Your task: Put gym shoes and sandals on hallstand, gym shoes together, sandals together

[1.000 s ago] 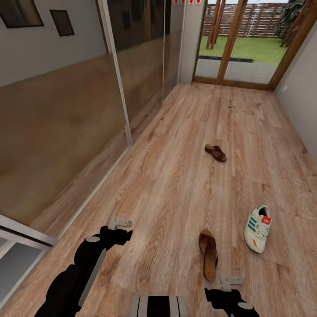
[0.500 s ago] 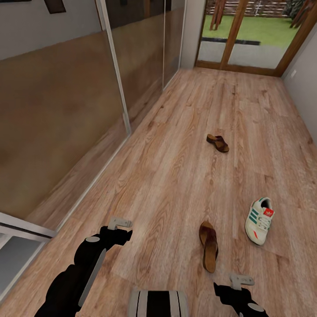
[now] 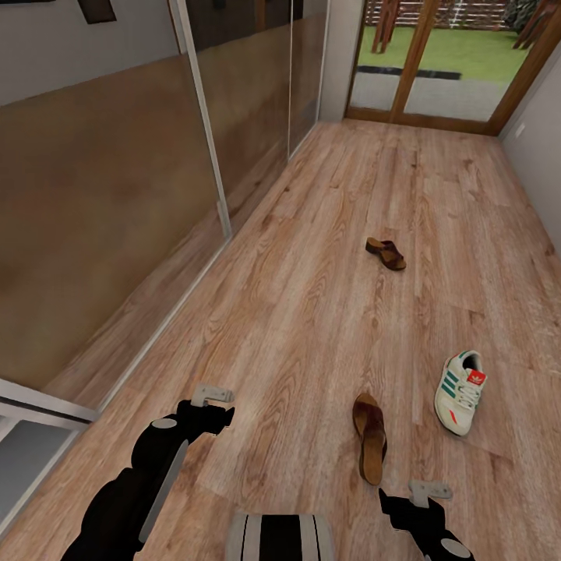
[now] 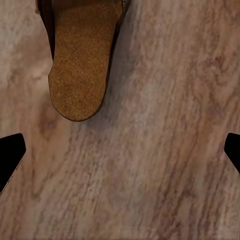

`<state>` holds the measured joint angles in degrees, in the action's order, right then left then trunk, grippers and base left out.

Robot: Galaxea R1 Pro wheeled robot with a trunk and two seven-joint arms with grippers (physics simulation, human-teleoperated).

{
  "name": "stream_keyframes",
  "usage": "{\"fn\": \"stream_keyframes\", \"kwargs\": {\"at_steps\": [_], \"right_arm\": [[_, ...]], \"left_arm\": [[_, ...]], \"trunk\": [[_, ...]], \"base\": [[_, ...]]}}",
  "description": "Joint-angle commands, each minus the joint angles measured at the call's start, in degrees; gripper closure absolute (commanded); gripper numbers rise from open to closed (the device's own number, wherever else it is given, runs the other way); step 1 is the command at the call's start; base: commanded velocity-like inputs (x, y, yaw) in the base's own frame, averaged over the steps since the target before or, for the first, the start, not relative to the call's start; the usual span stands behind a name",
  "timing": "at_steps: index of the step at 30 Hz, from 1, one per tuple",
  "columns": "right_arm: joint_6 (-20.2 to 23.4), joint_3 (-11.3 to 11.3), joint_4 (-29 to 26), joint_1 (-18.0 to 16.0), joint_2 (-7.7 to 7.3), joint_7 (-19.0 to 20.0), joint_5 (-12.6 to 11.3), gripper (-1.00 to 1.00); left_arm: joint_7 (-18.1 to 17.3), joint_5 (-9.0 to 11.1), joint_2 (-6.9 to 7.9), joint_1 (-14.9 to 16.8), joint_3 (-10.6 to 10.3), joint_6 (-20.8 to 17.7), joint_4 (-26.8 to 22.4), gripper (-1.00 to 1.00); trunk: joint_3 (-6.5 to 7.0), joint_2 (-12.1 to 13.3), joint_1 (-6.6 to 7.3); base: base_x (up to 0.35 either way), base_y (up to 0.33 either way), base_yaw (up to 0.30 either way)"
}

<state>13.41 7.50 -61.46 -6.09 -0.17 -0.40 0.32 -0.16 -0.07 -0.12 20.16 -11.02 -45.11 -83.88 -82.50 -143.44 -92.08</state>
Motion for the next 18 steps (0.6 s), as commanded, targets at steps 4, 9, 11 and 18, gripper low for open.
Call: {"fn": "stream_keyframes", "kwargs": {"at_steps": [4, 9, 11, 18], "right_arm": [[0.2, 0.0, 0.6, 0.0, -0.01, 0.0, -0.2, -1.00], [0.1, 0.0, 1.5, -0.1, -0.01, 0.0, -0.4, -1.00], [0.1, 0.1, 1.7, -0.1, -0.01, 0.0, -0.4, -1.00], [0.1, 0.1, 3.6, -3.5, -0.01, 0.0, -0.5, -1.00]], "left_arm": [[0.0, 0.0, 0.03, 0.0, 0.0, -0.3, -0.1, -1.00], [0.0, 0.0, 0.03, 0.0, -0.1, -0.3, -0.1, -1.00], [0.0, 0.0, 0.04, 0.0, -0.1, -0.3, -0.1, -1.00], [0.0, 0.0, 0.04, 0.0, -0.1, -0.3, -0.1, -1.00]], "trunk": [[-0.04, 0.0, -0.01], [-0.04, 0.0, -0.01], [-0.04, 0.0, -0.01], [-0.04, 0.0, -0.01]], "base": [[0.239, 0.000, 0.000], [0.266, 0.000, 0.000], [0.132, 0.000, 0.000], [0.037, 0.000, 0.000]]}}
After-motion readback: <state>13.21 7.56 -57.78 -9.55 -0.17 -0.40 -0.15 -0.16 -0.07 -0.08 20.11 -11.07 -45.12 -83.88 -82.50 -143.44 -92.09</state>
